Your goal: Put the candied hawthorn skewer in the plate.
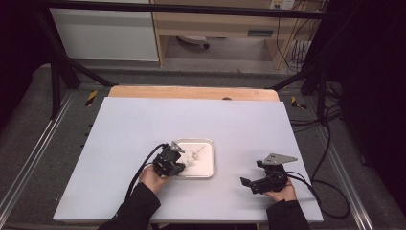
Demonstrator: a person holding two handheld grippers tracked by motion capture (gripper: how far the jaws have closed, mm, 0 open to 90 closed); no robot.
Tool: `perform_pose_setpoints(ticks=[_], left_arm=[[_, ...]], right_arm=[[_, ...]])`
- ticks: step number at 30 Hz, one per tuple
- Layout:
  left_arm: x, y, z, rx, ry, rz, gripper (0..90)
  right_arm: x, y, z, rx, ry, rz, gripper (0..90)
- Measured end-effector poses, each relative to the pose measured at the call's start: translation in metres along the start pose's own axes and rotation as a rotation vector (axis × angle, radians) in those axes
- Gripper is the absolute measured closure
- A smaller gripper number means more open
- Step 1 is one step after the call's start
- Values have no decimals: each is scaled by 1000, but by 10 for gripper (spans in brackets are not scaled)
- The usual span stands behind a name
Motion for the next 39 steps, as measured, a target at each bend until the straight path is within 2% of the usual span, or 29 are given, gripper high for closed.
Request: perform_pose_setpoints(ticks=[4, 9, 14, 15, 18, 25, 29, 34, 39], left_arm=[[5, -1, -1, -2, 17, 7, 705], [19, -5, -6, -8, 82, 18, 491], [33, -16, -18, 24, 124, 37, 310], [34, -18, -21, 39, 125, 56, 281], [37, -22, -34, 28, 107, 74, 188], [45, -32, -65, 40, 171, 42, 114], [49, -44, -84, 76, 212, 41, 72], [52, -56, -107, 110, 256, 26, 71], [49, -64, -126, 110, 270, 39, 60]], right_arm=[[0, 0, 0, -2, 2, 0, 5], [1, 0, 0, -8, 5, 1, 5], [2, 1, 1, -10, 7, -3, 4], [2, 1, 0, -11, 6, -2, 4], [2, 1, 0, -11, 5, -4, 4], [2, 1, -1, -13, -7, -10, 4], [2, 3, -1, -13, -2, -14, 4], [2, 3, -3, -14, -6, -20, 4], [2, 4, -5, -18, -9, -14, 4]])
Point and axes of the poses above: each handheld gripper's, and its own axes: x roughly backward along the jaws, z roughly out of its top, y roughly to its right, the point moved 6 cm from there along -x, roughly forward along the jaws, and after that the axes turned 15 degrees about -y, right-handed, at the moved point
